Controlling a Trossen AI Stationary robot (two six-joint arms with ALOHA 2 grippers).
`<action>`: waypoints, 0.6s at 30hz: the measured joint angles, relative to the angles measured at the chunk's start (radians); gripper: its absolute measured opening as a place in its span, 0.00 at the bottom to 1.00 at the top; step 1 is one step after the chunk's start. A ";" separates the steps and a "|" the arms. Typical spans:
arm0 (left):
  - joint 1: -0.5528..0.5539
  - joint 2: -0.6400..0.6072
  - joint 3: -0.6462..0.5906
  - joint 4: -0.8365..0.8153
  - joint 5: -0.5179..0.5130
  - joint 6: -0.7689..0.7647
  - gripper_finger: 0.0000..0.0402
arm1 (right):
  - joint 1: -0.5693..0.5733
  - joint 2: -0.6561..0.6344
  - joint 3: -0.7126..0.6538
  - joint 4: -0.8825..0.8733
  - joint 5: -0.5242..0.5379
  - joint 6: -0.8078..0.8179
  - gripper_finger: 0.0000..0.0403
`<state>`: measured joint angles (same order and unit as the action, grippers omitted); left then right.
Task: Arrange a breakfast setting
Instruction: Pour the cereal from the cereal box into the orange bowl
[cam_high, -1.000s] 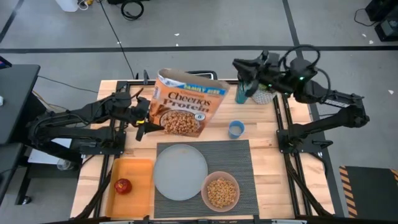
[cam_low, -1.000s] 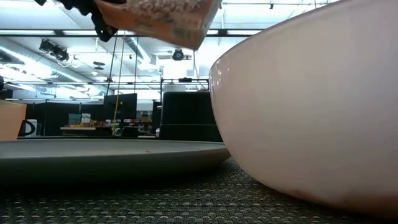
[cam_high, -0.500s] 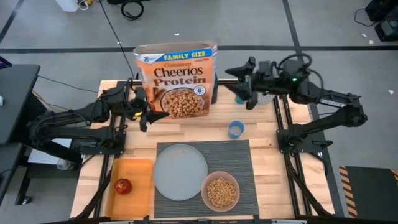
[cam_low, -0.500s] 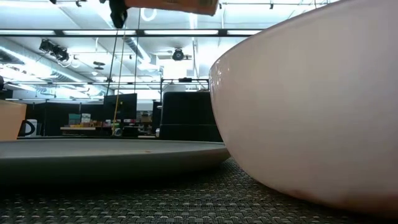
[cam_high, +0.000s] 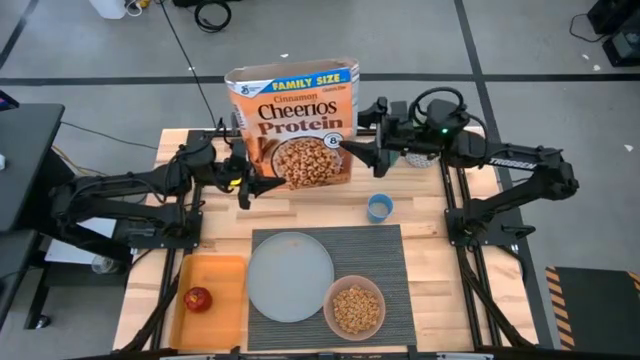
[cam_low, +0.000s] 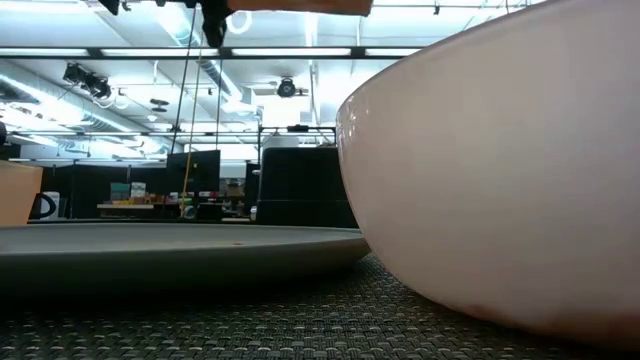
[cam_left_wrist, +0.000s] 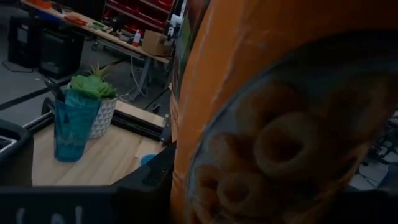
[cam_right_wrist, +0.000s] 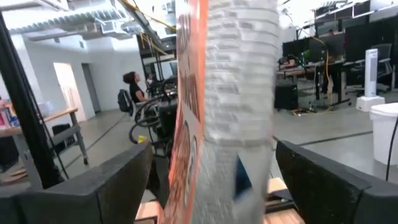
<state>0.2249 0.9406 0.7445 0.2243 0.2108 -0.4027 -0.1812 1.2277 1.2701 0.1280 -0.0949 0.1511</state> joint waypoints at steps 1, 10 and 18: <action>0.000 0.009 0.000 0.018 0.000 -0.001 0.44 | -0.001 0.008 0.000 0.023 0.001 -0.005 0.86; 0.000 0.071 0.001 0.218 0.000 -0.005 0.44 | -0.021 0.061 0.001 0.096 -0.033 0.010 0.86; 0.000 0.081 0.001 0.289 -0.016 -0.005 0.44 | -0.028 0.069 0.001 0.067 -0.116 0.066 0.86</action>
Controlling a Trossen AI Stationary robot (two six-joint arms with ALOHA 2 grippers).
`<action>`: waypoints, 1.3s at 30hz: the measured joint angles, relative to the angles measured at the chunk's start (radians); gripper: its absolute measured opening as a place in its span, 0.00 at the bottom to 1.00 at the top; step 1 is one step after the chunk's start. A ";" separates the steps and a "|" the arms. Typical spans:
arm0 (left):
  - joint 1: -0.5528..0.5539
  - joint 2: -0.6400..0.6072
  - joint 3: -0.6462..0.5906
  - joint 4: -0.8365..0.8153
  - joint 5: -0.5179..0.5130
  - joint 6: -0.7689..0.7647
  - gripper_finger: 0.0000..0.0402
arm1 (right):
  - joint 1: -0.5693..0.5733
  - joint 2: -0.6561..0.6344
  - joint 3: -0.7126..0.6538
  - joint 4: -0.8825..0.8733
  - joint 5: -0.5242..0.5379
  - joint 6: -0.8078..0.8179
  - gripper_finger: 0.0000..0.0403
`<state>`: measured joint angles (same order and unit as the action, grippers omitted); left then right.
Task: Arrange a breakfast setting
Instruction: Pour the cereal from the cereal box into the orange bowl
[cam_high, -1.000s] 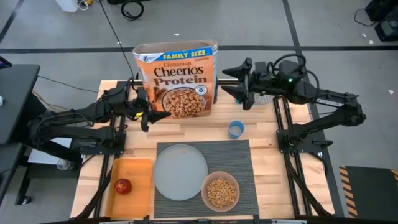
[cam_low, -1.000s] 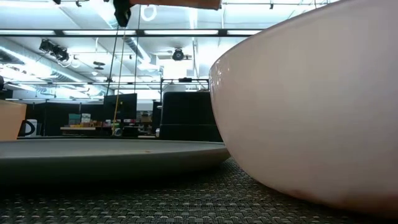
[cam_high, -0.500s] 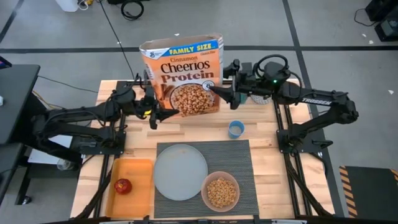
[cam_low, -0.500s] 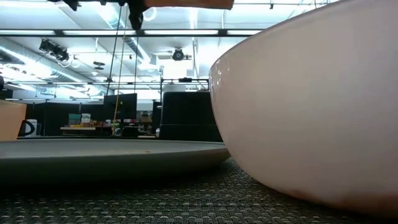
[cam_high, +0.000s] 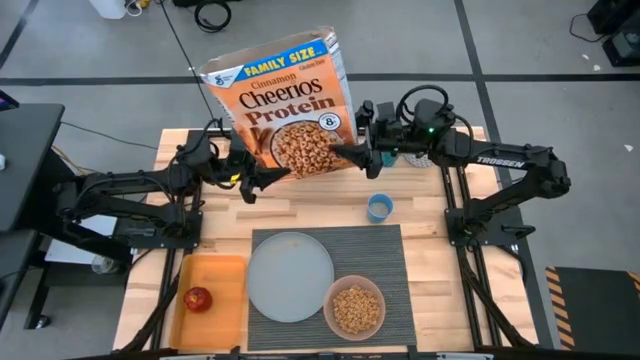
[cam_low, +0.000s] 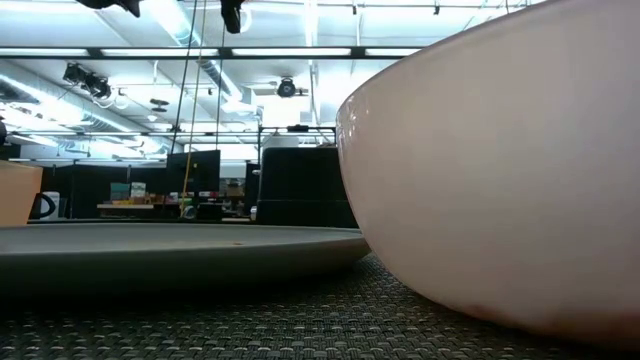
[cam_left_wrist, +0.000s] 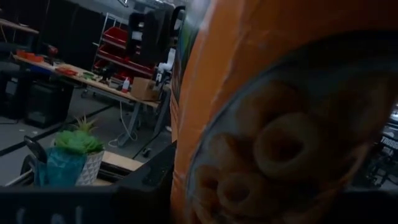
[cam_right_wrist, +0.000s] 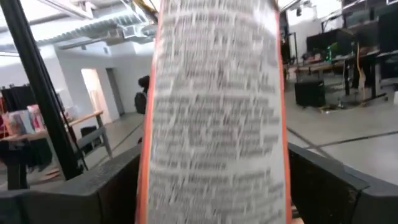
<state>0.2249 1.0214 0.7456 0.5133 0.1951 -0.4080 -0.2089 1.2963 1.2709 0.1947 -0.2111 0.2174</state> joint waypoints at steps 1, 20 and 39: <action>0.000 0.000 0.000 0.001 -0.002 0.000 0.44 | 0.000 -0.001 0.000 -0.015 0.000 0.001 0.86; 0.000 0.000 0.000 0.023 -0.034 0.000 0.44 | 0.003 0.011 0.000 -0.061 0.002 0.015 0.70; 0.004 -0.002 0.001 0.011 -0.035 0.035 0.48 | 0.003 0.011 -0.001 -0.060 0.002 0.015 0.54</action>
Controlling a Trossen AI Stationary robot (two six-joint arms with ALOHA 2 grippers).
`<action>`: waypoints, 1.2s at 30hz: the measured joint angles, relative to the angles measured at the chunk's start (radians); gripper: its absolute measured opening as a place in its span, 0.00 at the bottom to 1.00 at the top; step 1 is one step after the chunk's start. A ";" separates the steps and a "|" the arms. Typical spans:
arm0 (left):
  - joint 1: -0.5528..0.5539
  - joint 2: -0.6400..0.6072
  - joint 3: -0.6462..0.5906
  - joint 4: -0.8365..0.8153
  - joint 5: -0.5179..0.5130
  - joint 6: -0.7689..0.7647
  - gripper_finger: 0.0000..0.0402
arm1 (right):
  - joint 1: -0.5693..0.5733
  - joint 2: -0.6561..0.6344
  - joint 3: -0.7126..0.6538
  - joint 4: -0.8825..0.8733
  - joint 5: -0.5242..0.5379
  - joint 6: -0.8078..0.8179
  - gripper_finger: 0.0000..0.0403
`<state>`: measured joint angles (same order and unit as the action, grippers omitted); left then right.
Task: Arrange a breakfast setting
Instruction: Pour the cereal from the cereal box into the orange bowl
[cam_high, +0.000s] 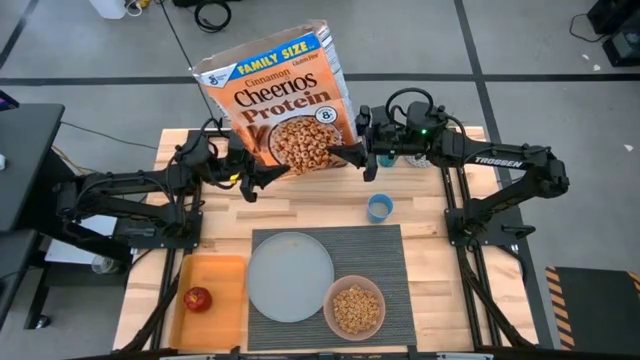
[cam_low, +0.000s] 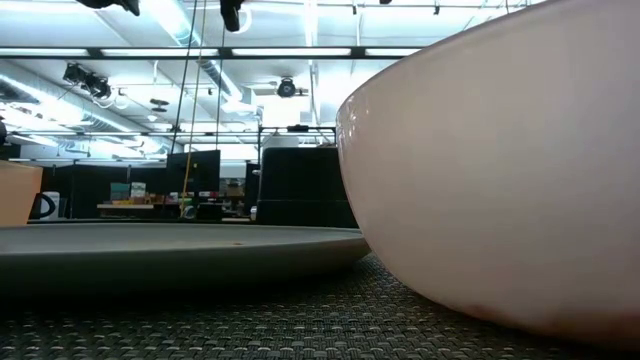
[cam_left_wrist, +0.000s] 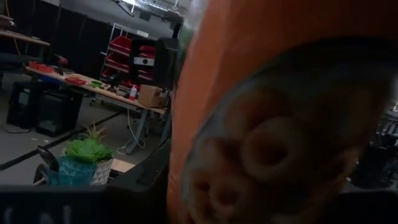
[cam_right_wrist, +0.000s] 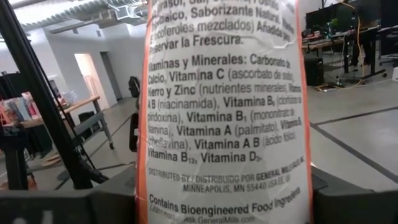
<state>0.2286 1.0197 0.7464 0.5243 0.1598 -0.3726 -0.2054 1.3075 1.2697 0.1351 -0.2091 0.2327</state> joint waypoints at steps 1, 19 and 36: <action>0.005 -0.001 0.000 0.000 0.000 0.002 0.50 | 0.000 0.000 0.000 0.002 -0.001 0.000 0.54; 0.078 -0.139 0.036 -0.006 0.000 -0.061 0.73 | 0.000 -0.027 0.000 0.003 -0.016 0.003 0.54; 0.088 0.069 0.629 -0.668 -0.017 0.047 0.73 | 0.000 -0.027 0.000 0.001 -0.015 0.000 0.55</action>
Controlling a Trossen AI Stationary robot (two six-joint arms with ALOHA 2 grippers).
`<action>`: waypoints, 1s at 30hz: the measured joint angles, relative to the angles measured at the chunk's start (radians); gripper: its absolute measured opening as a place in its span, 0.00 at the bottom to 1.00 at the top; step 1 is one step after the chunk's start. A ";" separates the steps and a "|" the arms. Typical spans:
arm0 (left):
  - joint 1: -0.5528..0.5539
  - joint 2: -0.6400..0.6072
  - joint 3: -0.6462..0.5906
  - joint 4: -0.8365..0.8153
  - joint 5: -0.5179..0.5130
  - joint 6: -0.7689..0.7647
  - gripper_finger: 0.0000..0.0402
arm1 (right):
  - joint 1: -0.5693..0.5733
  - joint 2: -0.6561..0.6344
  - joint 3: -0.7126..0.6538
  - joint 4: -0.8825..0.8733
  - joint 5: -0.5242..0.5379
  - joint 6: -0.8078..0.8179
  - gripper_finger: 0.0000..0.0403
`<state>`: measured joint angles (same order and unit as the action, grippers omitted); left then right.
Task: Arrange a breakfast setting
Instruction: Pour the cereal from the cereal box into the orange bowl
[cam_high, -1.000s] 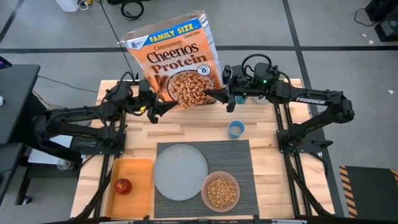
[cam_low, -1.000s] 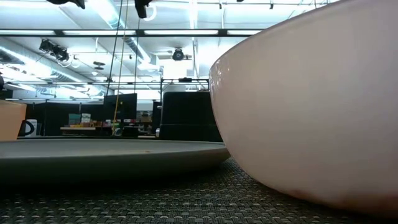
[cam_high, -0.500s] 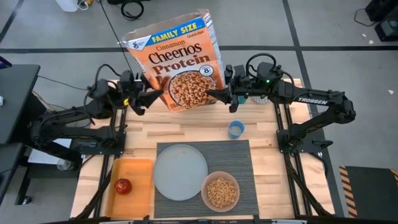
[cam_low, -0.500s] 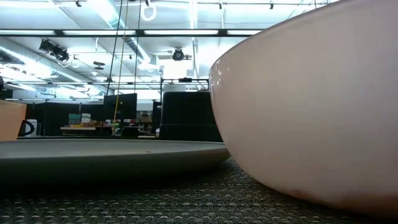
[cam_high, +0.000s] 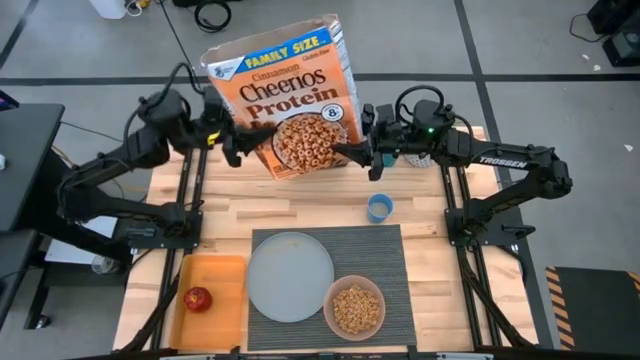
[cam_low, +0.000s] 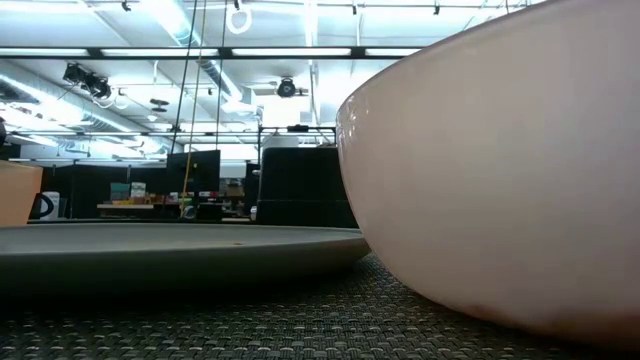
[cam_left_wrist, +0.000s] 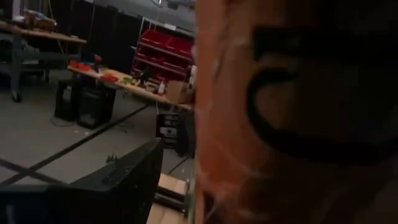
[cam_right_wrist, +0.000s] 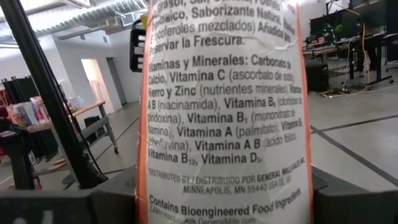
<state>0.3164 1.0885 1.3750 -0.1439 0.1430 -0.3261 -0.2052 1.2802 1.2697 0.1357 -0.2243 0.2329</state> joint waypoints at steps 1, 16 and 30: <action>0.000 0.014 0.034 -0.028 0.000 0.005 0.73 | 0.000 -0.001 0.000 0.002 0.002 0.000 0.55; 0.000 0.103 0.190 -0.163 0.038 0.077 0.38 | 0.000 -0.001 0.000 -0.010 0.003 0.000 0.55; 0.000 0.102 0.190 -0.159 0.043 0.076 0.05 | 0.000 0.000 0.000 -0.004 -0.003 0.011 0.55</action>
<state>0.3161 1.1904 1.5650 -0.3025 0.1856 -0.2497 -0.2054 1.2804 1.2697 0.1320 -0.2270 0.2438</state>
